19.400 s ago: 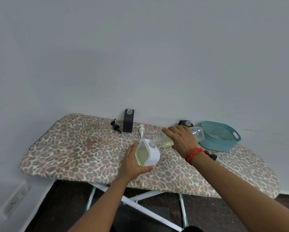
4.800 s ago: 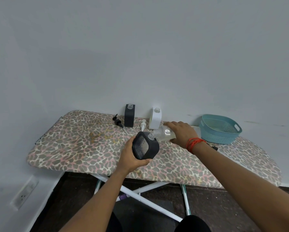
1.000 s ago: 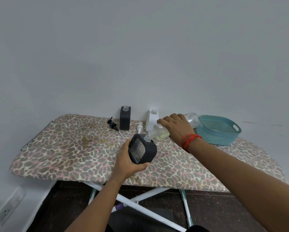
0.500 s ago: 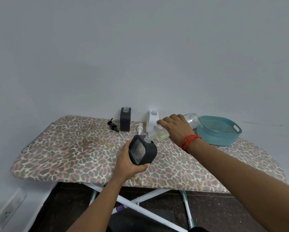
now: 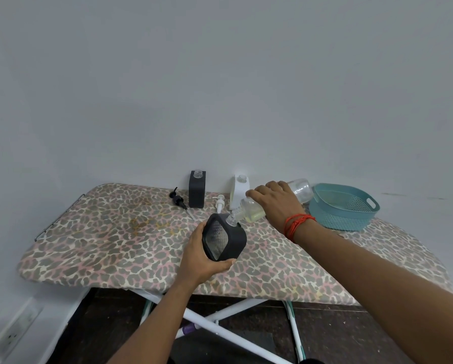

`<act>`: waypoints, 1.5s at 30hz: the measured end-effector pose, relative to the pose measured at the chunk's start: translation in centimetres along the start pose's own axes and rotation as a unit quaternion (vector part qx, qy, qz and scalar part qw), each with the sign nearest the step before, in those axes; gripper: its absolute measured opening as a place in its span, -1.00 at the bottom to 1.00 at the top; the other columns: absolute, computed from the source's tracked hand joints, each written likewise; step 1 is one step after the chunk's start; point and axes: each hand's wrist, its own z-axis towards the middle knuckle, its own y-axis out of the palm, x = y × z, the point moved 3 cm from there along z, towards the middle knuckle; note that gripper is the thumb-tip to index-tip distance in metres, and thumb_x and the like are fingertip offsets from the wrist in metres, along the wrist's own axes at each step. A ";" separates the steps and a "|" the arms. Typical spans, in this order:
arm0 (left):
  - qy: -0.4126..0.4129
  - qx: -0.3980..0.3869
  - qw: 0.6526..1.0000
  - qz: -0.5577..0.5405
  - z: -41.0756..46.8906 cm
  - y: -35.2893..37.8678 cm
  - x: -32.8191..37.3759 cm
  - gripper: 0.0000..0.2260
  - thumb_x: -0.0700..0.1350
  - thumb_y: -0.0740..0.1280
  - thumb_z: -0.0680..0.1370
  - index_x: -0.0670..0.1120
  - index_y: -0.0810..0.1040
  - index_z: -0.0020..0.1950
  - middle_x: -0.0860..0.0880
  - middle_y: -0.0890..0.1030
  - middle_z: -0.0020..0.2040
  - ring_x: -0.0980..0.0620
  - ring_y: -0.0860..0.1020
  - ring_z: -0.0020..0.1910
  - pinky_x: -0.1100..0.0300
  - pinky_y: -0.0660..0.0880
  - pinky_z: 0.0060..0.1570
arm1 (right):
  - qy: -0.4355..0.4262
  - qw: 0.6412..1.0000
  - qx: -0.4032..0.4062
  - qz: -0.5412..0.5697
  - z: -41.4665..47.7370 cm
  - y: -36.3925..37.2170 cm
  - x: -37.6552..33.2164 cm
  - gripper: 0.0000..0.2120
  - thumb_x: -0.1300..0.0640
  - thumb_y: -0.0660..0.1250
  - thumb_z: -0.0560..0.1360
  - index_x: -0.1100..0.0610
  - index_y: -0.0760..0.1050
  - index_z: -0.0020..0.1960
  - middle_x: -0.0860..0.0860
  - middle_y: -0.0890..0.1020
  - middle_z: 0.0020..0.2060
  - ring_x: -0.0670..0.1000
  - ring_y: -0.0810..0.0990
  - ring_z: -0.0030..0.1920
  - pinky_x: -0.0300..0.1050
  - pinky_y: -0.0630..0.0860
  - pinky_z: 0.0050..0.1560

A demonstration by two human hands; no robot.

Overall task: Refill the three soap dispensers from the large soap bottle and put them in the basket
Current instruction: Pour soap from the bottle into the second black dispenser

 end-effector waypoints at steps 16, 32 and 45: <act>-0.002 0.000 1.000 0.008 0.0 0.0 -0.2 0.11 0.33 0.63 0.15 0.05 0.22 0.58 0.10 0.41 0.44 0.09 0.41 0.41 -0.04 0.45 0.39 | 0.006 1.000 0.007 -0.007 -0.1 -0.1 -0.2 -0.36 0.46 0.21 0.35 0.00 0.39 0.35 0.01 0.59 0.13 0.15 0.50 0.15 0.13 0.33 0.31; 0.011 -0.001 1.000 -0.009 0.0 0.1 0.0 0.08 0.25 0.67 0.18 0.03 0.22 0.57 0.12 0.39 0.42 0.11 0.39 0.40 0.12 0.41 0.37 | 0.011 1.000 0.006 -0.006 -0.1 -0.1 -0.3 -0.35 0.46 0.23 0.35 -0.01 0.38 0.35 0.00 0.59 0.13 0.14 0.49 0.16 0.12 0.32 0.32; 0.017 0.002 1.000 -0.016 0.1 0.1 0.1 0.08 0.22 0.68 0.19 0.03 0.22 0.58 0.15 0.38 0.40 0.15 0.38 0.38 0.23 0.37 0.31 | 0.012 1.000 0.011 -0.009 -0.1 -0.1 -0.4 -0.36 0.47 0.21 0.36 0.00 0.38 0.35 0.01 0.59 0.13 0.15 0.49 0.16 0.14 0.32 0.33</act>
